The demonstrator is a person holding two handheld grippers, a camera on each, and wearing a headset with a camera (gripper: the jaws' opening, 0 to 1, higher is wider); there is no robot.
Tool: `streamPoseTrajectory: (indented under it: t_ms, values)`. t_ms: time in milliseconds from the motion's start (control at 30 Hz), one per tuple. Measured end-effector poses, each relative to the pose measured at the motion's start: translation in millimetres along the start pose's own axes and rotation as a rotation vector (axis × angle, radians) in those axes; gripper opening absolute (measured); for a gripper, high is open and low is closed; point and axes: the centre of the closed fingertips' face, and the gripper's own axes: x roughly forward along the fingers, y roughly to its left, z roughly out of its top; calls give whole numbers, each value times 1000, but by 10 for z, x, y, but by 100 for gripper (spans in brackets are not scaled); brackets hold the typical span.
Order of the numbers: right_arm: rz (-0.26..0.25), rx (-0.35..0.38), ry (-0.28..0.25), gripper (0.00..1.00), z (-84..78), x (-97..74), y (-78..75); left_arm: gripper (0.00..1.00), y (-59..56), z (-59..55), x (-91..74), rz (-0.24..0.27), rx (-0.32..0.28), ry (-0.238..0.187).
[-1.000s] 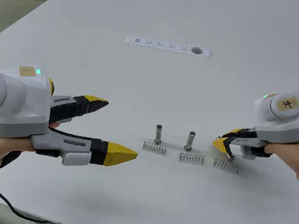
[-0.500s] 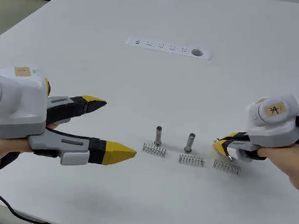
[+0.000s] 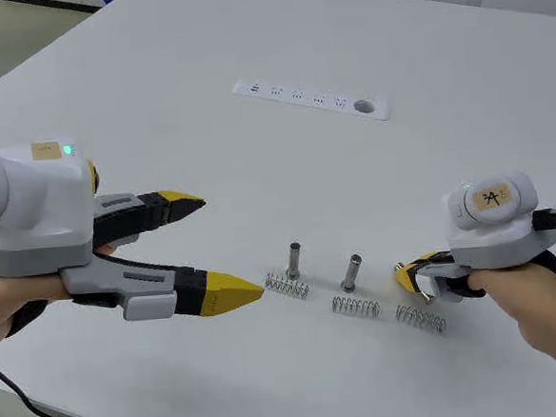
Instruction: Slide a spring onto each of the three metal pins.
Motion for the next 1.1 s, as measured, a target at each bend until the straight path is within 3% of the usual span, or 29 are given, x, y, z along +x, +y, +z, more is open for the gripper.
streamPoseTrajectory:
  t_ms: [233,467,700,1100]
  values:
    - [3,29,-43,7,38,-104,-37,84,-6,-23,-33,6,-1,8]
    - [-4,38,-98,7,104,-190,-106,84,-92,12,-12,3,-1,-7]
    - [3,11,-140,7,179,-289,-73,84,-115,18,-12,2,6,-6]
    - [15,-16,-208,7,170,-445,26,84,-158,81,-20,9,14,-17]
